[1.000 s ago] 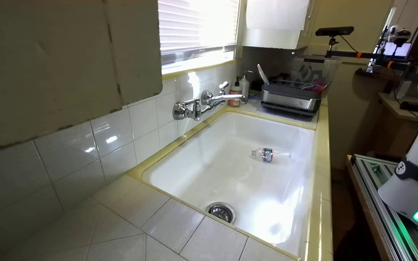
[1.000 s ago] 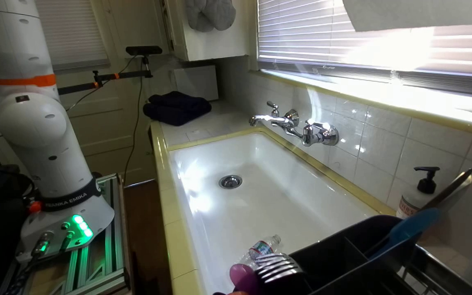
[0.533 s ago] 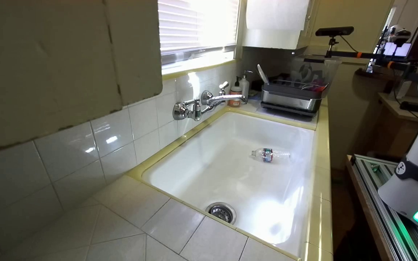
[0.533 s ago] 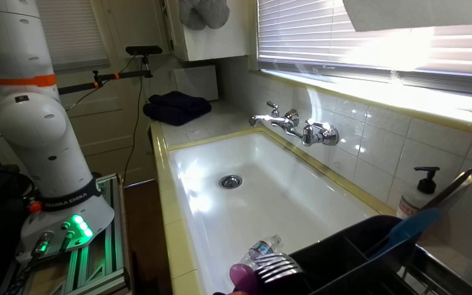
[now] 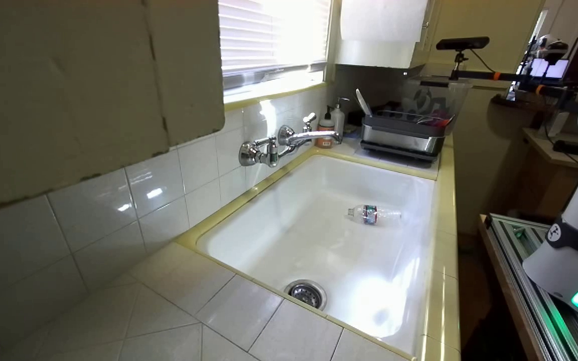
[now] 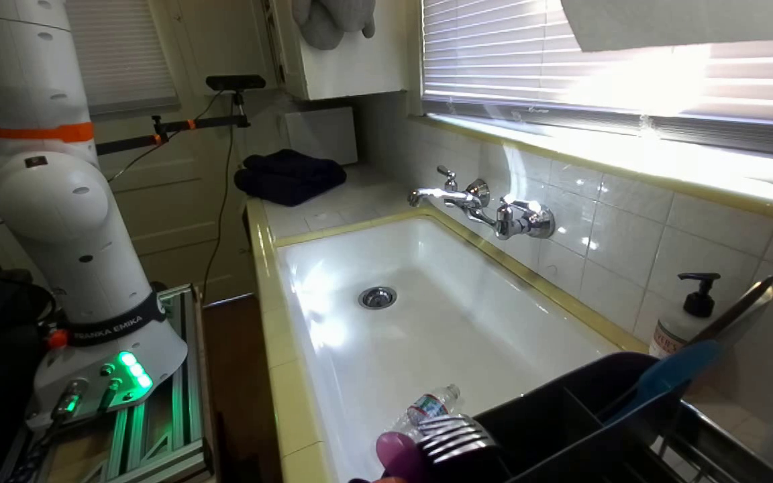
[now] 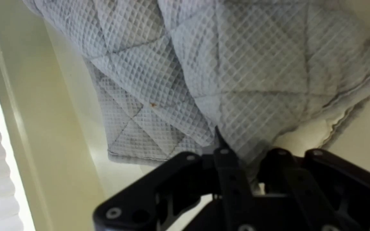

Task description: Unhang the oven mittens

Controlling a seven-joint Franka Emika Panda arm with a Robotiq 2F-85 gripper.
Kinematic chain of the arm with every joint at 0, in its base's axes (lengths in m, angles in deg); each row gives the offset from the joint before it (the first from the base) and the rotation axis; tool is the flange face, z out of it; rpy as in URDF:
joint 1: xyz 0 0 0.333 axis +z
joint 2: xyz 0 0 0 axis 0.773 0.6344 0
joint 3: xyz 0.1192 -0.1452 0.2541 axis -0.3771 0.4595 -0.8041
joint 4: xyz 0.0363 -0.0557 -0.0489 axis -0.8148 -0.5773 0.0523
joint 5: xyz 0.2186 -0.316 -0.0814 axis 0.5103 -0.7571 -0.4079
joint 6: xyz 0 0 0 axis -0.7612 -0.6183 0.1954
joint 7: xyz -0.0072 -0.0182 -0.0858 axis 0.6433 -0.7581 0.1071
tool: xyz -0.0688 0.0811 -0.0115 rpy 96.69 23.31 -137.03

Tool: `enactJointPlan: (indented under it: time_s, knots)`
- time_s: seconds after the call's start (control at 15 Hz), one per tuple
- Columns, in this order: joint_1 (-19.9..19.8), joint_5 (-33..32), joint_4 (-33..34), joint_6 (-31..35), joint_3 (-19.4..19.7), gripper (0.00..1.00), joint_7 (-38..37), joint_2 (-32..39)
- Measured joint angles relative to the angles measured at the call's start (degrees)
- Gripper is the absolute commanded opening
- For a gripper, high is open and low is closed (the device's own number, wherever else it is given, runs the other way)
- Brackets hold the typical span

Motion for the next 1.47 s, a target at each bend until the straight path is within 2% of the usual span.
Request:
enactJointPlan:
  time_s: [0.27, 0.8, 0.93, 1.2, 1.47]
  knots:
    - [-0.1, 0.0, 1.8, -2.0, 0.0, 0.02, 0.1, 0.5]
    - [-1.2, 1.0, 2.5, -14.1, 0.0, 0.02, 5.0, 0.0]
    - [-1.7, 1.2, 1.5, -15.3, 0.1, 0.02, 5.8, -0.5]
    - [-2.7, 1.1, -5.3, -14.7, 0.9, 0.02, 7.8, -3.2]
    - [-3.1, 1.0, -15.7, -10.0, 1.6, 0.02, 11.3, -7.6]
